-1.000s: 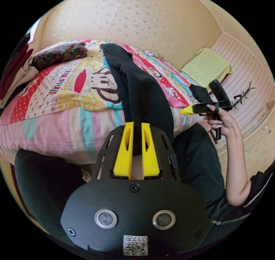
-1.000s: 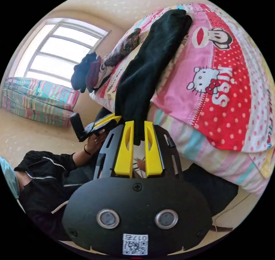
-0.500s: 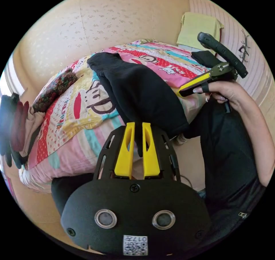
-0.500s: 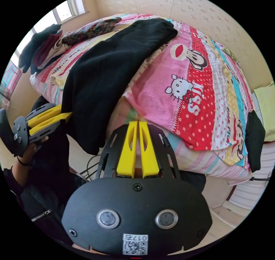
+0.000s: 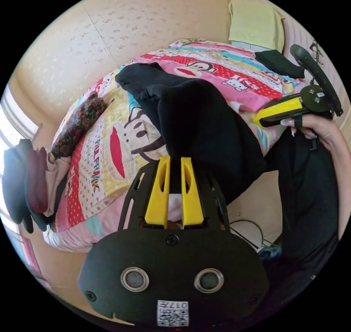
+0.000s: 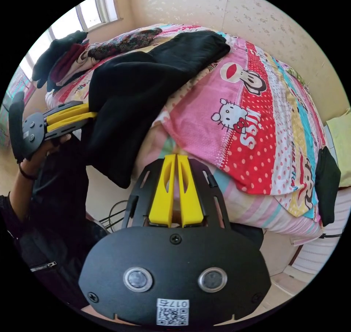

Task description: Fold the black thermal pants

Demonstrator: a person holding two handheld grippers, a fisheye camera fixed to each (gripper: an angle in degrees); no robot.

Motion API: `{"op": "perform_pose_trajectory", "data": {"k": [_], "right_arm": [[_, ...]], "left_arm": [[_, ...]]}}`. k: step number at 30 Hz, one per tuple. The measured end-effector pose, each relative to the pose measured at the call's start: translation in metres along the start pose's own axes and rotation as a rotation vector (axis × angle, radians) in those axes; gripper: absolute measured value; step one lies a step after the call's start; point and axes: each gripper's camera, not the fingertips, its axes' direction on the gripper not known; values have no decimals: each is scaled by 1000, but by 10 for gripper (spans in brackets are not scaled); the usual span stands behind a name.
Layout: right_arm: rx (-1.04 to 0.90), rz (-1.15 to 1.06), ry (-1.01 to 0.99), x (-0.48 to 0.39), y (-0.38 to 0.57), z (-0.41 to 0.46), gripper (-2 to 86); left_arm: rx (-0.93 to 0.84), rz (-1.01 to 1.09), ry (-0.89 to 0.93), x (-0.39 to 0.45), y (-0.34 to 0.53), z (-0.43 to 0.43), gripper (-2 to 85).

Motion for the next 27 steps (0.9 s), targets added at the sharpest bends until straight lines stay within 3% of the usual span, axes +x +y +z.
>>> {"op": "perform_pose_trajectory", "data": {"k": [6, 10, 12, 16, 20, 27], "right_arm": [[-38, 107, -188, 22, -2, -15, 17], [122, 12, -404, 12, -6, -52, 34], [108, -31, -498, 1, -15, -51, 50], [3, -17, -368, -38, -33, -6, 79], [83, 26, -270, -57, -32, 6, 86], [64, 50, -392, -23, -33, -2, 38]], "left_arm": [[73, -65, -45, 8, 24, -2, 51], [80, -146, 15, -4, 33, 1, 51], [103, -184, 44, -10, 41, 3, 51], [134, -246, 113, -25, 54, 6, 51], [147, -215, 88, -27, 59, 6, 51], [89, -168, 104, -43, 54, -13, 46]]}}
